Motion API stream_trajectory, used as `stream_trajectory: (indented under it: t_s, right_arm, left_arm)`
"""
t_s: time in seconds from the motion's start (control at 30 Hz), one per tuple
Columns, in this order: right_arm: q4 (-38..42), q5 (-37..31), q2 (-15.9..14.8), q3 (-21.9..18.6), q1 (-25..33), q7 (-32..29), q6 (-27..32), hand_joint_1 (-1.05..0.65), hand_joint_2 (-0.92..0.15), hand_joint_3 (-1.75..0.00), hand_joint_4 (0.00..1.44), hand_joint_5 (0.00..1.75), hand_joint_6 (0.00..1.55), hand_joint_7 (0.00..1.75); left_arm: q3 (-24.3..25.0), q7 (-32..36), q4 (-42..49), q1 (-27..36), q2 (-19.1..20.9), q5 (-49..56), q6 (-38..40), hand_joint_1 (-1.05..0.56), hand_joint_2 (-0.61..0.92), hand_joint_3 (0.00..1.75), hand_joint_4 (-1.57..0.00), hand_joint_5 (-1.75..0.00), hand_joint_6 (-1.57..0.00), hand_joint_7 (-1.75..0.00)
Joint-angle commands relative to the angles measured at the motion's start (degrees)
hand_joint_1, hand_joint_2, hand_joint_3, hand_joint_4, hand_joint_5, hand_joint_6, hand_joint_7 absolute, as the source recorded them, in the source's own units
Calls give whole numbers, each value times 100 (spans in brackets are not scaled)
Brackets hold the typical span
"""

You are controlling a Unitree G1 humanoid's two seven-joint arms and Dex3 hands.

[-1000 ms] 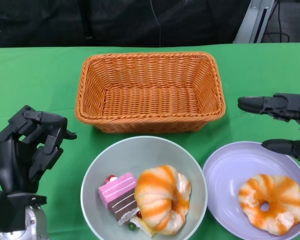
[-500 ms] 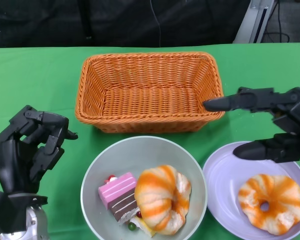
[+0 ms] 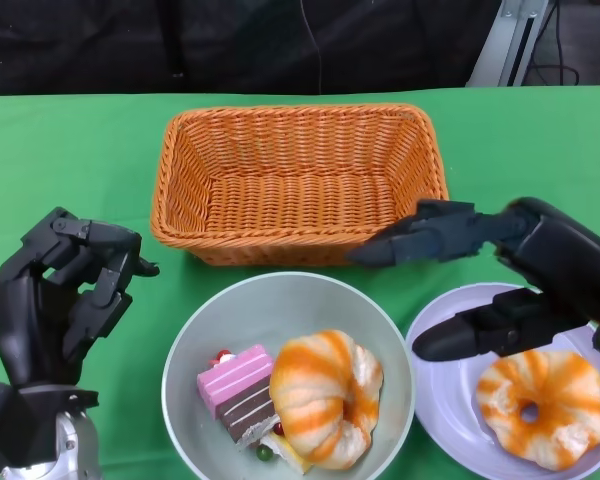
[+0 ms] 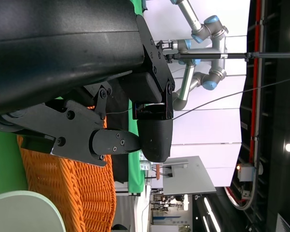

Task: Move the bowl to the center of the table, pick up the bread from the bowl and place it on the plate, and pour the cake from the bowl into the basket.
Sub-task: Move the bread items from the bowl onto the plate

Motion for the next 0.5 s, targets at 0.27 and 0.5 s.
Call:
stream_trajectory:
  t_s: [0.27,0.5]
  right_arm:
    - [-169,-698,-179,231,30,-180,-407,-68,-90,-1,59,60,69,0]
    - [-446,-1719,-171,419,140,-643,-464,-69,-89,0,65,46,68,0]
  left_arm:
    - [-64,340,-308,157,-17,203,123,-15,92,35,-80,-145,-88,-109]
    - [-73,312,-301,157,11,174,158,-16,92,35,-79,-144,-85,-111]
